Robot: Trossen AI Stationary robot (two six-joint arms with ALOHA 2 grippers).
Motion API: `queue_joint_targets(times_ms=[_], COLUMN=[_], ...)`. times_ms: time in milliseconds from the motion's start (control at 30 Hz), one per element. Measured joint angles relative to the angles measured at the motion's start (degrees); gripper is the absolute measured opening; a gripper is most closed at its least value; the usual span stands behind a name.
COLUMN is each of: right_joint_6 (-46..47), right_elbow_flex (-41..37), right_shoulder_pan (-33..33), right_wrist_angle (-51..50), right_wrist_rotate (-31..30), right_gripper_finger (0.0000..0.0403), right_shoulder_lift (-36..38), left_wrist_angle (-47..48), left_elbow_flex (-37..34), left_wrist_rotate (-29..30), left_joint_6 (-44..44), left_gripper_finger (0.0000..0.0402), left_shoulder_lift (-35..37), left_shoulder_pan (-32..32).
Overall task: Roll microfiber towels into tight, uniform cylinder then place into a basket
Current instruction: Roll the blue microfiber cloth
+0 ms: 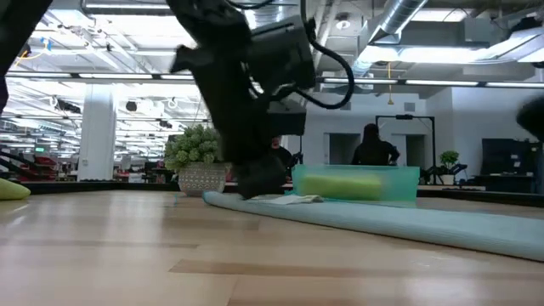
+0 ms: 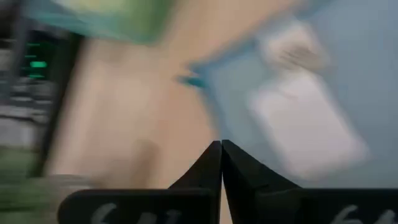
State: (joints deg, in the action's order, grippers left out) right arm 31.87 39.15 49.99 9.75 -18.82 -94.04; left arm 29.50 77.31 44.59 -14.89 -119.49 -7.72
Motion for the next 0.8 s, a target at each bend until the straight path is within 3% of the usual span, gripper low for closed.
queue_joint_targets(times_ms=[133,233,433,533,600,800], right_joint_6=[-10.7,-13.3,-4.4,1.1,1.6,-1.5], right_elbow_flex=[0.0,0.5,1.6,1.6,1.6,2.4], right_shoulder_pan=[-1.3,-1.9,-0.5,-0.1,-0.5,-4.2], right_wrist_angle=[11.7,15.4,-0.1,-7.1,-6.8,5.4], right_wrist_rotate=[-8.3,-12.2,-17.5,-15.4,-10.3,4.1], right_gripper_finger=[0.0012,0.0012,0.0009,0.0011,0.0013,0.0008], right_shoulder_lift=[0.0,0.0,0.6,0.3,-1.5,-11.1], left_wrist_angle=[1.1,5.4,19.9,18.3,13.5,-5.1], left_elbow_flex=[3.6,7.2,8.8,4.9,1.4,-4.9], left_wrist_rotate=[4.2,4.2,-3.6,-10.6,-14.0,-10.3], left_joint_6=[2.6,3.5,-5.9,-7.4,-5.7,2.2], left_gripper_finger=[0.0004,0.0004,0.0001,0.0001,0.0001,0.0], left_shoulder_lift=[1.6,1.5,1.5,1.5,1.4,1.5], left_shoulder_pan=[-2.3,-5.1,-7.3,-5.3,-3.7,1.4])
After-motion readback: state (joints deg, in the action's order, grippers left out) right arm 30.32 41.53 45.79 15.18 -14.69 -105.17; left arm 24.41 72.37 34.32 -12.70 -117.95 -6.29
